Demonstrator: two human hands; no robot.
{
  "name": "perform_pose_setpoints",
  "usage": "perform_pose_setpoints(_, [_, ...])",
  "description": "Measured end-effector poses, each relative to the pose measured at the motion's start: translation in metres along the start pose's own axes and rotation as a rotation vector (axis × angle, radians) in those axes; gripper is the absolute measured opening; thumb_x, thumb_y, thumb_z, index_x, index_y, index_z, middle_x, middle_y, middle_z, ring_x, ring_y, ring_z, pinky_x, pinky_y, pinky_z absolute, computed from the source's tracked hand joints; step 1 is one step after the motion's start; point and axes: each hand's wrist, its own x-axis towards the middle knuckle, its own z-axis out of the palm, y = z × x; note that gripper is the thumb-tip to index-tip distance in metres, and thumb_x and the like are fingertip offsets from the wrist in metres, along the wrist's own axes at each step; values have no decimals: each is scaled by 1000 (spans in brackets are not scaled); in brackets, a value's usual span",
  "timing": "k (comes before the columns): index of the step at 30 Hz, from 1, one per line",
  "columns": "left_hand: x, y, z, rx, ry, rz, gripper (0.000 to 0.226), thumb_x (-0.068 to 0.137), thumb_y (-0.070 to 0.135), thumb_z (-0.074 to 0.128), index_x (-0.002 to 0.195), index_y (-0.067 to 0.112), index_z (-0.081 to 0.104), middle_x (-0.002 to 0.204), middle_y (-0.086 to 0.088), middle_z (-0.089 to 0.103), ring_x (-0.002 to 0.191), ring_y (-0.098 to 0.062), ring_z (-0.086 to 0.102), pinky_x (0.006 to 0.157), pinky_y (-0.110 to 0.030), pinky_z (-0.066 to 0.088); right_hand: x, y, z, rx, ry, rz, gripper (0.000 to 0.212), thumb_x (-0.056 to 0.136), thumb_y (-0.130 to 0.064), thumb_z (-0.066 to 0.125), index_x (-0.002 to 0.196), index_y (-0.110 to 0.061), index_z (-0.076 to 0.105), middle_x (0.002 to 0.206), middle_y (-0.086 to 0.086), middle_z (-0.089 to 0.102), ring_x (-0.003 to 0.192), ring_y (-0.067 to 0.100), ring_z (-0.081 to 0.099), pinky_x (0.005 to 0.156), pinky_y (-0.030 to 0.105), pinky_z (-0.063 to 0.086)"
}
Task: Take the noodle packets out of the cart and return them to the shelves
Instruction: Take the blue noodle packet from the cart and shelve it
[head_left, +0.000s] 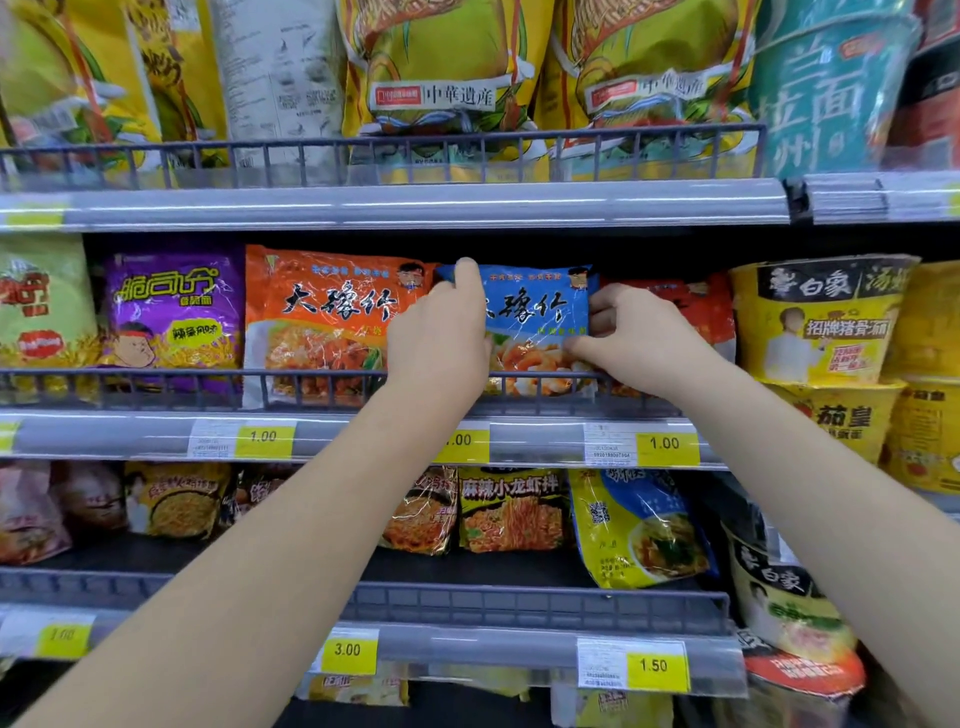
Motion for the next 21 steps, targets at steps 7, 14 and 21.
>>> perform_pose_setpoints(7, [6,3,3,54,-14,-9,73,92,9,72,149,6,26,111,-13,60,83,-28,51,63,-36,38,-7,0,-4,-51,-13,-13,55,92,-39,74,139,-17,55,129,0,69,96,9,56,65,14,39])
perform_pose_setpoints(14, [7,2,1,165,-11,2,74,91,19,77,148,11,30,130,-14,53,115,-34,58,69,-37,37,-18,1,-9,-125,19,2,54,92,-45,71,137,-17,60,130,1,67,109,15,60,86,25,46])
perform_pose_setpoints(21, [-9,-6,-12,44,16,37,52,97,40,67,136,16,42,127,-8,52,113,-30,57,70,-38,43,-37,12,-29,-111,100,41,34,94,-40,70,122,-22,67,109,-7,72,99,10,65,79,23,46])
